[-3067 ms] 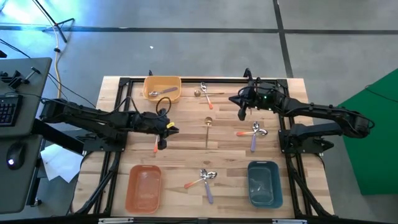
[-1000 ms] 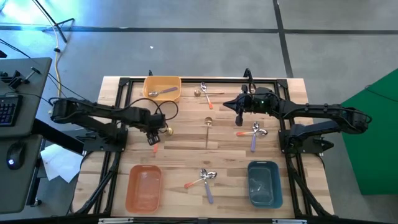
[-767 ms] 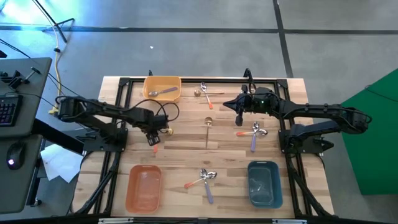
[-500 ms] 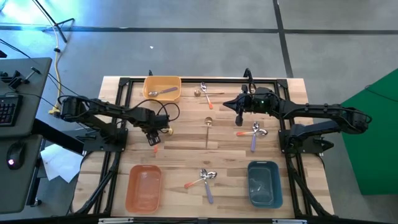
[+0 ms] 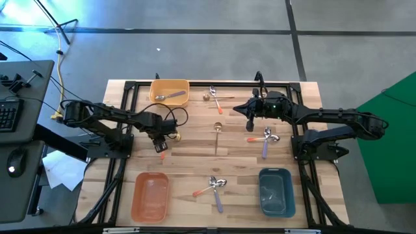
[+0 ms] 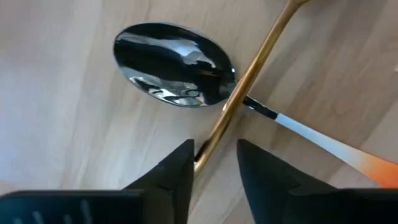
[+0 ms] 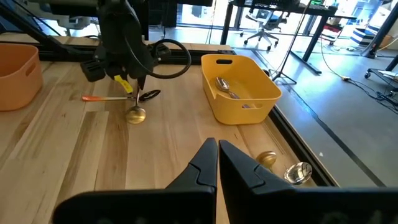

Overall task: Sort silverware by color (type)
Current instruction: Put the golden spoon into the blue bin

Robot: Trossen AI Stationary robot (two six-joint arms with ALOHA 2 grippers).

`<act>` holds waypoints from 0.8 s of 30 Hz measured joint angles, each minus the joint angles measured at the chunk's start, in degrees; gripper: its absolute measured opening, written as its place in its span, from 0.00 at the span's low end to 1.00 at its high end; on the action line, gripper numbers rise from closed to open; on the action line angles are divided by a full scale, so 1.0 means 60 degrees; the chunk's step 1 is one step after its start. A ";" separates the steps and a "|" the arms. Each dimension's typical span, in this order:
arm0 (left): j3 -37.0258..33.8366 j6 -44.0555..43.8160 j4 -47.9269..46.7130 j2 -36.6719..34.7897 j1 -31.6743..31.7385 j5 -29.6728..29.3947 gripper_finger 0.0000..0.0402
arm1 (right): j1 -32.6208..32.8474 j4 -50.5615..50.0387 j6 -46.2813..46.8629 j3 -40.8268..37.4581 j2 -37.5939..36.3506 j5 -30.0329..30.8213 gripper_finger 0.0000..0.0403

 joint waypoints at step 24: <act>-0.0046 -0.0223 -0.0115 -0.1933 -0.0415 0.0356 0.01 | 0.0000 0.0091 0.0253 0.0000 -0.0004 0.0004 0.00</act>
